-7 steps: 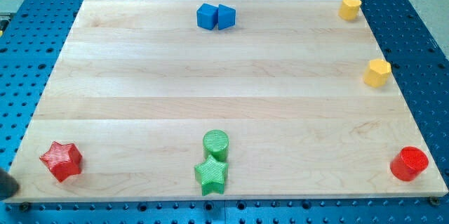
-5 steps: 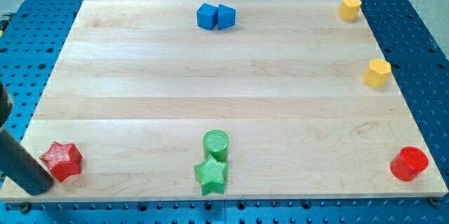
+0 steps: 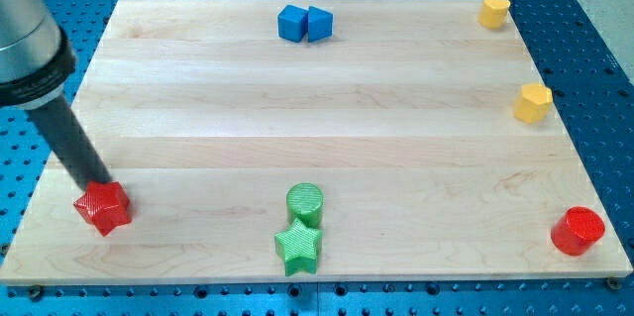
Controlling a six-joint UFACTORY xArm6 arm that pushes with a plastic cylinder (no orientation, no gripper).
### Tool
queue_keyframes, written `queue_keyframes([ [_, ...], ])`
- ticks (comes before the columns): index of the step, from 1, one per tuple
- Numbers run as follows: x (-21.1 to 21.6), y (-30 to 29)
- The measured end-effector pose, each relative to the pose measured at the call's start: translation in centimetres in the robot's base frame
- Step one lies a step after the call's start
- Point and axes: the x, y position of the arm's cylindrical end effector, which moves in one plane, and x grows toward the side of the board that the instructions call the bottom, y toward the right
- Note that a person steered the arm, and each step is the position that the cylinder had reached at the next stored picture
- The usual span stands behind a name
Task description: Push the red star to the center of the board
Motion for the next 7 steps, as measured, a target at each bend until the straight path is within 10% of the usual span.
queue_keyframes([
  [4,9.3,-0.7],
  [7,-2.4,4.1],
])
